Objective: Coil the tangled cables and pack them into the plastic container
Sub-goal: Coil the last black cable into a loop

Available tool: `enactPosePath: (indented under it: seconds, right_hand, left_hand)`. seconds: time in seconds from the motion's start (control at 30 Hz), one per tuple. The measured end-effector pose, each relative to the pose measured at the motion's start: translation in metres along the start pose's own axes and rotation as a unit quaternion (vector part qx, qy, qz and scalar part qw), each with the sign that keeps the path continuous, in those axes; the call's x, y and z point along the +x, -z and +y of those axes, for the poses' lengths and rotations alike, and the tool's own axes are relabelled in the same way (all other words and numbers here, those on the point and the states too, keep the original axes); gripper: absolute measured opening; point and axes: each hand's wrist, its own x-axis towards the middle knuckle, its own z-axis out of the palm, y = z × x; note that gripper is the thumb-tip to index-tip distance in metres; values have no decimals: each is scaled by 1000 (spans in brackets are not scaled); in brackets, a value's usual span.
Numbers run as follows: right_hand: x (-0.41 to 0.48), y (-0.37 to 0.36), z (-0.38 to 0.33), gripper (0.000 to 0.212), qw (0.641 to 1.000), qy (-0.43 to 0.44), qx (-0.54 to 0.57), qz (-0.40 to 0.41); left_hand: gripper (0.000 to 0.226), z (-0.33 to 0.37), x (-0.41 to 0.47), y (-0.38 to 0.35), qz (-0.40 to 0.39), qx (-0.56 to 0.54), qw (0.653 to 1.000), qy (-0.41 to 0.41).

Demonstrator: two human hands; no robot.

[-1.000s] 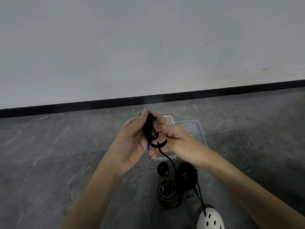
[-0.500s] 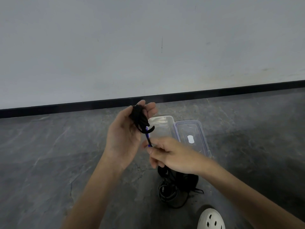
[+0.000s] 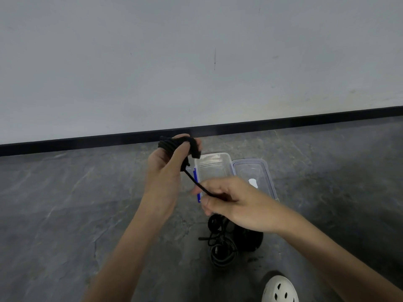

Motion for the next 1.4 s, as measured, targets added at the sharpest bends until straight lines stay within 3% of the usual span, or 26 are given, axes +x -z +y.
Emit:
enactPosePath:
  seconds: [0.17,0.27,0.37,0.5,0.67,0.77,0.83,0.93,1.07,1.23,1.4]
  right_hand:
    - [-2,0,-2,19,996,16,-3,83]
    - [-2,-1,1,13,997,12,-17,74]
    - [-1,-2,3,15,995,27,-31,92]
    - [-1,0,2,16,991,54,-14,121]
    - [-1,4,5,15,985,72,33,155]
    - [1,7,6,17,980,82,57,170]
    - [4,10,7,16,975,93,66,191]
    - [7,13,10,12,966,113,84,218]
    - [9,24,15,19,958,132,87,241]
    - [11,32,19,14,954,159,120,224]
    - [13,34,18,8,956,143,140,215]
  left_hand:
    - [27,-2,0,-1,6,120,992,-25]
    - [22,-6,-1,-1,-5,205,978,-24]
    - [9,-10,-2,1,-10,326,945,-8]
    - [17,-10,-2,2,-28,418,908,-3]
    - [31,-4,-3,-1,-82,394,915,34]
    - [51,-1,-6,1,-108,318,936,105]
    - [51,-1,-8,3,-127,308,934,131]
    - [49,0,-11,2,-202,287,923,157]
    - [63,2,-12,3,-318,219,903,187]
    - [54,5,-17,-2,-379,93,897,208]
    - [42,13,-17,-3,-376,22,899,226]
